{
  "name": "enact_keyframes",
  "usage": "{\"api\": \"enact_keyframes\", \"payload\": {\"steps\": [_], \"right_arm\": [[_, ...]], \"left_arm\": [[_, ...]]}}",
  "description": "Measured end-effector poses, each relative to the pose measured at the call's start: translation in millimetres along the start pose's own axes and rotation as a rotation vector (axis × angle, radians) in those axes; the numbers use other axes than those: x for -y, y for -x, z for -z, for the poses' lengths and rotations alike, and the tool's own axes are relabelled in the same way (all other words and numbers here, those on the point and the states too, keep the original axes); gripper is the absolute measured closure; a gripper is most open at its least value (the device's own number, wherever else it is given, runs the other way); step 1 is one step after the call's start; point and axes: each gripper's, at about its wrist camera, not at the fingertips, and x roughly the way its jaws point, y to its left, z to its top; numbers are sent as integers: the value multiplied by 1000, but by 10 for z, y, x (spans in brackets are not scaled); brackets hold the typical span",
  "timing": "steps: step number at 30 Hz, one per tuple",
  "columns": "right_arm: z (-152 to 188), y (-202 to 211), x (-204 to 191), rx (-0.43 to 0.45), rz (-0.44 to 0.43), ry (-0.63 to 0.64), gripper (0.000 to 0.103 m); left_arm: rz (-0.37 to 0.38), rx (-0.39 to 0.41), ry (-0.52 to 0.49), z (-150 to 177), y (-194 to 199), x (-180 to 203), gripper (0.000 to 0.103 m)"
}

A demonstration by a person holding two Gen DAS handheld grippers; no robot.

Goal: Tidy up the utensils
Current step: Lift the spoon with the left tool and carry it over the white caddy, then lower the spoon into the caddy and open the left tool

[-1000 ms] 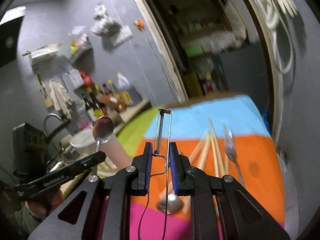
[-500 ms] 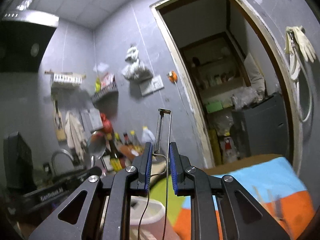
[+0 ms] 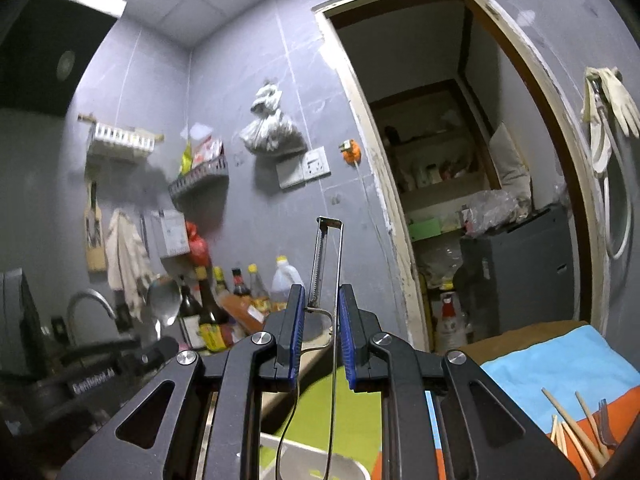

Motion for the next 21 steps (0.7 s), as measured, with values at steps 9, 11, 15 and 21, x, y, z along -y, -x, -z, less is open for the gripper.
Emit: {"api": "enact_keyframes", "payload": {"steps": [9, 11, 15, 21], "right_arm": [[262, -61, -20, -54, -15, 32, 88], [306, -67, -16, -73, -23, 34, 88], [346, -65, 3, -92, -24, 38, 88], [398, -59, 33, -118, -26, 36, 88]], "left_arm": [[24, -36, -14, 150, 10, -53, 103], [23, -45, -20, 184, 6, -54, 103], [7, -52, -66, 250, 23, -7, 103], [-7, -63, -89, 317, 41, 22, 103]]}}
